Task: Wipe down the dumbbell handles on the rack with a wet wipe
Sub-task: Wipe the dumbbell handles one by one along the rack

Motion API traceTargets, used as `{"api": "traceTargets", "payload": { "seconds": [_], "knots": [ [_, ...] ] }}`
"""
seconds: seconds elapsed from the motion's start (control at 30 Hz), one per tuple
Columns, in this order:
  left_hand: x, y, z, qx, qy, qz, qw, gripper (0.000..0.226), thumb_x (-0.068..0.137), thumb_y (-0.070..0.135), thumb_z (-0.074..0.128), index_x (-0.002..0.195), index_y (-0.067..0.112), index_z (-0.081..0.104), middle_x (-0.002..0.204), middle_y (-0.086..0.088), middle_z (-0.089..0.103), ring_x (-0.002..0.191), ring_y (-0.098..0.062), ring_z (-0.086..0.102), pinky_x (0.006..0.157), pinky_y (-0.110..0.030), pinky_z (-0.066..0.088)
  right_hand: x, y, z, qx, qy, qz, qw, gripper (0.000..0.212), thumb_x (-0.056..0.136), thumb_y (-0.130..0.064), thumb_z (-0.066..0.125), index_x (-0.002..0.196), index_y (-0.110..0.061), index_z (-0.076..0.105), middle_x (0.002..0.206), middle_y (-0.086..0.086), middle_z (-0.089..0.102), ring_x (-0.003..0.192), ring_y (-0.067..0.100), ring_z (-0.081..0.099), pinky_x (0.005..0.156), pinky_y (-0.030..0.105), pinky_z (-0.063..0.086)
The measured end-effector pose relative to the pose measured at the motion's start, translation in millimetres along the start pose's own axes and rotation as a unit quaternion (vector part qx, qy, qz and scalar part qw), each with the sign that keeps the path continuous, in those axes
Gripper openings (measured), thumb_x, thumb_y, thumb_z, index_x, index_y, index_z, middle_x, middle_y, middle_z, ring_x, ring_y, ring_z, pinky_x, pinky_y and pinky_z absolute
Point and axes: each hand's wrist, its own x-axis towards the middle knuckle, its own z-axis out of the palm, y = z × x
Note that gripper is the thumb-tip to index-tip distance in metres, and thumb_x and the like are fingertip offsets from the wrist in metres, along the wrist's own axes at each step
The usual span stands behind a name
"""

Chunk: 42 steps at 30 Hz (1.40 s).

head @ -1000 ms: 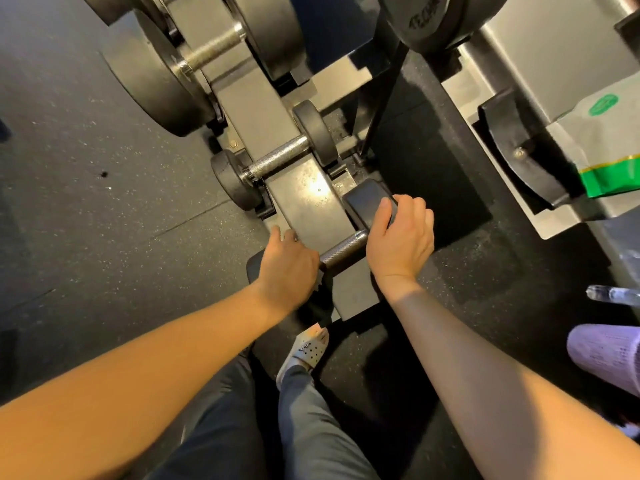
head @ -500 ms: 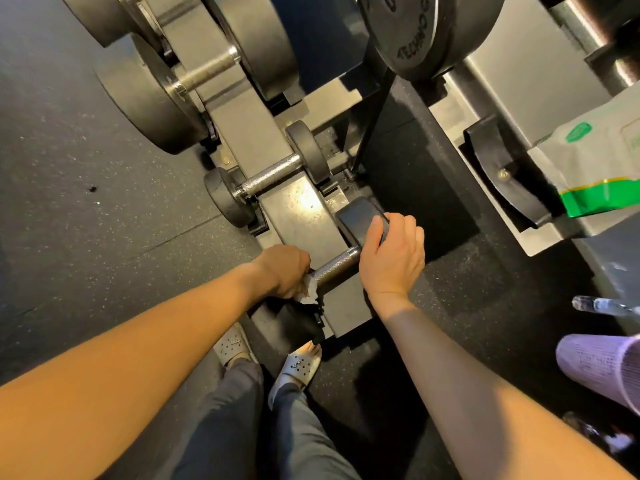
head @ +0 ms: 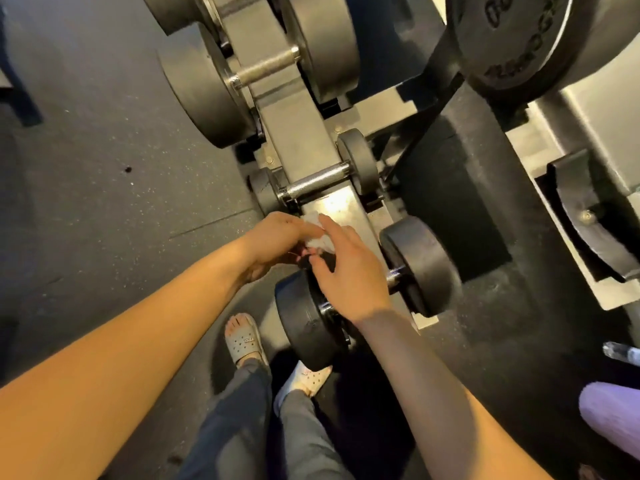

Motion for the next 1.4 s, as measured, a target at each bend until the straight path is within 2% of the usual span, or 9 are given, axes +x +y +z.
{"api": "traceTargets", "payload": {
  "seconds": [0.17,0.27,0.37,0.5,0.63,0.77,0.97,1.13,1.4],
  "knots": [
    [4.7,-5.4,-39.2,-0.131,-0.041,-0.036,0.990,0.022,0.093,0.012,0.046,0.093,0.006,0.068,0.086,-0.012,0.069,0.073,-0.018,0.057,0.068,-0.030,0.044,31.3,2.7,19.7,0.036,0.012,0.015,0.999,0.024,0.103,-0.027,0.057,0.123,-0.025,0.069,0.104,-0.005,0.066,0.093,0.010,0.060,0.083,0.029,0.052],
    [10.5,-7.5,-60.9,-0.004,0.056,-0.029,0.998,0.033,0.097,0.014,0.043,0.104,0.001,0.072,0.084,-0.012,0.074,0.073,-0.018,0.060,0.066,-0.030,0.043,47.1,13.2,26.1,0.097,0.011,0.058,0.993,0.022,0.103,-0.027,0.057,0.084,-0.024,0.068,0.074,-0.008,0.064,0.071,0.008,0.061,0.063,0.028,0.049],
    [29.7,-11.5,-83.8,0.018,0.230,0.009,0.973,0.028,0.098,0.016,0.049,0.097,-0.001,0.072,0.074,-0.008,0.065,0.067,-0.018,0.054,0.062,-0.031,0.040,68.8,23.3,30.7,0.117,0.030,0.091,0.988,0.027,0.101,-0.025,0.057,0.075,-0.021,0.062,0.069,-0.001,0.061,0.070,0.020,0.063,0.065,0.043,0.054],
    [57.9,-18.5,-92.2,-0.020,0.321,0.074,0.944,0.024,0.102,0.026,0.053,0.111,0.007,0.065,0.094,-0.002,0.064,0.086,-0.017,0.056,0.080,-0.037,0.048,110.5,20.2,44.3,0.111,0.033,0.143,0.983,0.009,0.096,-0.027,0.061,0.098,-0.018,0.064,0.083,0.004,0.068,0.074,0.020,0.066,0.067,0.038,0.054],
    [80.9,-17.0,-80.4,-0.032,0.269,0.104,0.957,0.033,0.107,0.020,0.045,0.133,0.014,0.065,0.124,0.005,0.065,0.116,-0.011,0.057,0.081,-0.010,0.040,135.5,8.3,61.8,0.199,0.016,0.188,0.962,0.004,0.094,-0.017,0.063,0.091,-0.015,0.063,0.076,0.010,0.070,0.059,0.020,0.065,0.056,0.036,0.055],
    [86.3,-27.5,-79.9,-0.035,0.264,0.124,0.956,0.036,0.108,0.016,0.045,0.141,0.014,0.059,0.130,0.006,0.062,0.119,-0.006,0.054,0.075,0.006,0.037,139.7,2.1,65.3,0.054,0.021,0.109,0.992,0.018,0.098,-0.021,0.061,0.113,-0.016,0.070,0.100,0.002,0.072,0.095,0.020,0.067,0.085,0.031,0.053],
    [88.6,-30.2,-80.8,-0.040,0.261,0.128,0.956,0.035,0.109,0.020,0.046,0.141,0.017,0.059,0.128,0.005,0.064,0.118,-0.007,0.057,0.080,0.001,0.040,163.8,-14.7,39.2,-0.244,-0.053,-0.104,0.963,0.022,0.097,-0.018,0.056,0.118,-0.018,0.056,0.099,0.006,0.069,0.093,0.031,0.065,0.068,0.033,0.035],
    [90.4,-30.5,-82.2,-0.038,0.268,0.124,0.955,0.035,0.108,0.020,0.047,0.141,0.017,0.060,0.130,0.001,0.066,0.120,-0.012,0.058,0.099,-0.022,0.045,211.1,-40.9,39.7,-0.340,-0.117,-0.047,0.932,0.029,0.095,-0.019,0.060,0.123,-0.015,0.060,0.115,0.010,0.067,0.105,0.032,0.064,0.076,0.035,0.043],
    [88.5,-31.3,-85.1,0.020,0.271,0.145,0.951,0.031,0.109,0.026,0.044,0.126,0.020,0.070,0.119,0.004,0.072,0.111,-0.010,0.064,0.097,-0.026,0.046,172.6,-17.8,39.8,-0.261,-0.053,-0.109,0.958,0.023,0.097,-0.017,0.058,0.119,-0.013,0.059,0.101,0.009,0.069,0.092,0.031,0.065,0.070,0.033,0.038]
  ]
}}
